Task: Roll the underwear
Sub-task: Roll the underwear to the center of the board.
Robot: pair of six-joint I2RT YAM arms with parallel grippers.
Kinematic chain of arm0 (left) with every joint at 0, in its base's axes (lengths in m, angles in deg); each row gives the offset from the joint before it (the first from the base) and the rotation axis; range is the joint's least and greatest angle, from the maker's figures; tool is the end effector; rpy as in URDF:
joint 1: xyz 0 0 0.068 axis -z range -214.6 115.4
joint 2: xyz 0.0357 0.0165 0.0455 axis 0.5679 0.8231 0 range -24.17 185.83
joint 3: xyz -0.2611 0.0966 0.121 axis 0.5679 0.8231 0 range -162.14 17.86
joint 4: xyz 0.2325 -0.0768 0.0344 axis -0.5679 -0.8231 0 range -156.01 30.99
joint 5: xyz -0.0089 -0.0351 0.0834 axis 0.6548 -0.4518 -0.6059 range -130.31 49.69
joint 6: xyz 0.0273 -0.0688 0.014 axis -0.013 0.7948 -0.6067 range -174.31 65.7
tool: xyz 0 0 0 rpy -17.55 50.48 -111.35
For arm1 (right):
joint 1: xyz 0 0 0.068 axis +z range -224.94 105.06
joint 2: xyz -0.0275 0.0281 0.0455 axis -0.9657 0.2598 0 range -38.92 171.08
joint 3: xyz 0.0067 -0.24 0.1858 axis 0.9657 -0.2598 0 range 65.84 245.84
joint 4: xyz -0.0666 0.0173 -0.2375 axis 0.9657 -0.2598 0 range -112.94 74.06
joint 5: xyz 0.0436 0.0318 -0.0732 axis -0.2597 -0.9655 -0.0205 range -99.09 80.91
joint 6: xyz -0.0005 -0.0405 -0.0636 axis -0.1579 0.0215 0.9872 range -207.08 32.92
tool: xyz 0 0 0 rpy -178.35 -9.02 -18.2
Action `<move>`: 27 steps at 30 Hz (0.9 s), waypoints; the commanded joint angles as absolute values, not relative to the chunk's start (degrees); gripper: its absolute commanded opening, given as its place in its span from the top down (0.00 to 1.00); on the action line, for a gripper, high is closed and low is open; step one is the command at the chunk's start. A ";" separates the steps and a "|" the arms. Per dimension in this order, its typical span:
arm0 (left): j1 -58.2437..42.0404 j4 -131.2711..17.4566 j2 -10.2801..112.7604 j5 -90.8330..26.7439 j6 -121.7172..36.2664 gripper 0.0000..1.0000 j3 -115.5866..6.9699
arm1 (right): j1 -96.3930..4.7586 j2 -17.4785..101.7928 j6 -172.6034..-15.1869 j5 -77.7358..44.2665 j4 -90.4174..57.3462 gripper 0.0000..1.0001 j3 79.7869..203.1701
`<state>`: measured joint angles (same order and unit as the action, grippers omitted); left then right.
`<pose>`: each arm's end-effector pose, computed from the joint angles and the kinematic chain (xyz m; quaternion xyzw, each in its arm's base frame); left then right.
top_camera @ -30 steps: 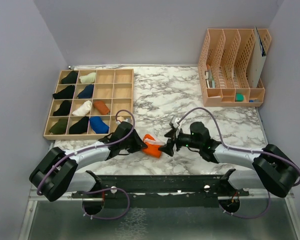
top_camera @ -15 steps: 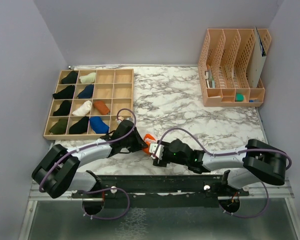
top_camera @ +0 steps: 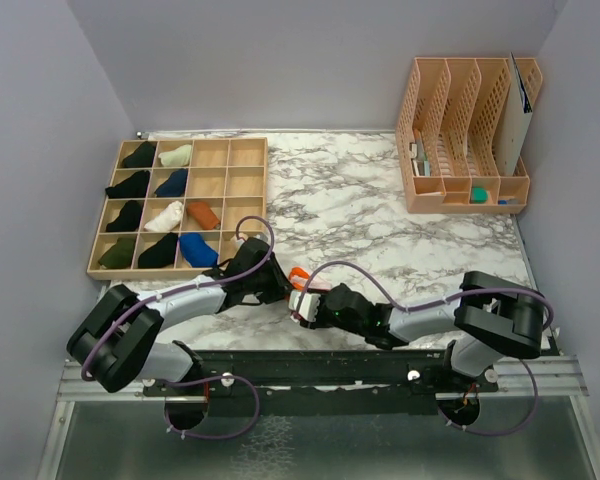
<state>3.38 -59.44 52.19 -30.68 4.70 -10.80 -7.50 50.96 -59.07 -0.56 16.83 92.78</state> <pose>0.1830 -0.1564 0.1695 -0.1403 0.9205 -0.3186 0.1773 0.1221 0.2695 0.1630 -0.6147 0.6089 0.1071 0.4899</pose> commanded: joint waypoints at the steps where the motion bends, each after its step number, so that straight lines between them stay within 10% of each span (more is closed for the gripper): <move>1: 3.52 -62.37 53.00 -29.92 3.50 0.72 -10.77 | -7.18 52.36 -59.52 4.93 19.20 0.61 92.46; 9: 3.24 -64.53 48.54 -32.25 4.35 0.51 -9.77 | -7.19 50.73 -68.14 -3.83 13.19 0.90 94.19; 27: 3.04 -71.36 17.72 -38.24 6.68 0.13 2.88 | -20.85 59.40 -106.44 -41.65 32.28 0.87 89.39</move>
